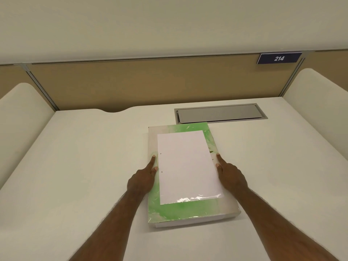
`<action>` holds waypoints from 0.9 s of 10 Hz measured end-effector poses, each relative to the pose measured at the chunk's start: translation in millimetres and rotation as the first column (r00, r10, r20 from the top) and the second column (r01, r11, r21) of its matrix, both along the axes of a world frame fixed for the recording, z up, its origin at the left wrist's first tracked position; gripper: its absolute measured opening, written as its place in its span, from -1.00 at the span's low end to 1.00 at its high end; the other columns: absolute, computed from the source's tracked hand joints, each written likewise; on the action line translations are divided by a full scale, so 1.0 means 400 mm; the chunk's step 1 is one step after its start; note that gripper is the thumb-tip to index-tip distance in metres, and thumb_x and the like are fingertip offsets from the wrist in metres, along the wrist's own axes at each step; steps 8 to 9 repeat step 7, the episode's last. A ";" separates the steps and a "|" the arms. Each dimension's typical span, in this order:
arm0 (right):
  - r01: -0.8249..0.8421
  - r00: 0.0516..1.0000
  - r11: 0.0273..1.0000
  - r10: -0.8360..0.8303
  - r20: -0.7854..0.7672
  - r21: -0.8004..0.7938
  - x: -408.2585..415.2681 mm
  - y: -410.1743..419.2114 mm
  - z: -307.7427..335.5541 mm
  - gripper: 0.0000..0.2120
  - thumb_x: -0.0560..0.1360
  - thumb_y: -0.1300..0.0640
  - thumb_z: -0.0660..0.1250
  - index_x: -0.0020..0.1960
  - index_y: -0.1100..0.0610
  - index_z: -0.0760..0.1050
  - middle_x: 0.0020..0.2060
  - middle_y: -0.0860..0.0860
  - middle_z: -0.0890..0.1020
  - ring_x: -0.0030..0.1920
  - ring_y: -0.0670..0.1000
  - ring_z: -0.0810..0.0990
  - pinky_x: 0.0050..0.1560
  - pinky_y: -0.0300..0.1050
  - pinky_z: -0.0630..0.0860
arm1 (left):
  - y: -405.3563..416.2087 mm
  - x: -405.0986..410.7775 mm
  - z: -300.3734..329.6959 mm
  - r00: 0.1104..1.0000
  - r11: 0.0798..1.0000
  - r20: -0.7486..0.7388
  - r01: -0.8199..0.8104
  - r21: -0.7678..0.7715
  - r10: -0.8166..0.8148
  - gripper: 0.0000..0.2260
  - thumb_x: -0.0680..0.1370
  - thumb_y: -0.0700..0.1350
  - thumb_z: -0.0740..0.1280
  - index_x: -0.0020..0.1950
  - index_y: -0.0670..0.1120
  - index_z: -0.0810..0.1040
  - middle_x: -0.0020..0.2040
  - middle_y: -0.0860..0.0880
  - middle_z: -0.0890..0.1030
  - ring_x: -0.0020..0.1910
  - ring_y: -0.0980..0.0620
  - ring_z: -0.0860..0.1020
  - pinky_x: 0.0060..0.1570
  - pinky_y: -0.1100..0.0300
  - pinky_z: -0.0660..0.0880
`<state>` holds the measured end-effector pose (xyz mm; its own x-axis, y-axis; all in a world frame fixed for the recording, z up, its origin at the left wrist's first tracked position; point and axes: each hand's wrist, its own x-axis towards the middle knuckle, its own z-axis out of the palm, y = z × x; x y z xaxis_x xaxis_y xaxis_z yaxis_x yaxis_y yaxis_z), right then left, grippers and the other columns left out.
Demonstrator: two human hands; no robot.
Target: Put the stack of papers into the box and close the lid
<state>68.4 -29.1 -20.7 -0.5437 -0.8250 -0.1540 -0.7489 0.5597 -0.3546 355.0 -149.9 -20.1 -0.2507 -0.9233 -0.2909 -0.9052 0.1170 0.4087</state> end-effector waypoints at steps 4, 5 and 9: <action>-0.010 1.000 1.000 0.011 -0.024 0.030 0.003 0.004 0.014 -0.52 0.62 -0.13 -0.09 0.54 -0.19 0.01 0.05 0.11 0.58 0.05 0.18 0.59 0.07 0.07 0.50 | -0.004 0.012 0.012 0.999 0.998 0.012 0.053 -0.031 -0.052 -0.54 0.60 0.28 -0.11 0.51 0.39 -0.05 0.07 -0.14 0.67 0.06 -0.19 0.62 0.04 0.00 0.50; -0.004 0.997 0.998 0.009 -0.075 0.062 0.008 0.014 0.025 -0.50 0.61 -0.18 -0.08 0.54 -0.18 0.00 0.11 0.09 0.55 0.09 0.16 0.58 0.06 0.04 0.50 | -0.008 0.022 0.021 0.997 0.997 0.040 0.065 -0.041 -0.063 -0.51 0.58 0.31 -0.10 0.52 0.37 -0.09 0.05 -0.11 0.66 0.04 -0.16 0.62 0.02 0.01 0.51; -0.122 0.948 0.992 0.128 -0.292 0.037 0.015 -0.002 0.069 -0.40 0.59 -0.24 -0.03 0.57 -0.08 -0.03 0.44 0.11 0.31 0.35 0.16 0.37 0.24 0.06 0.44 | -0.029 0.042 0.070 0.999 0.973 0.026 0.047 -0.226 -0.042 -0.39 0.57 0.31 0.00 0.58 0.21 -0.06 0.36 -0.09 0.43 0.24 -0.13 0.52 0.10 -0.05 0.52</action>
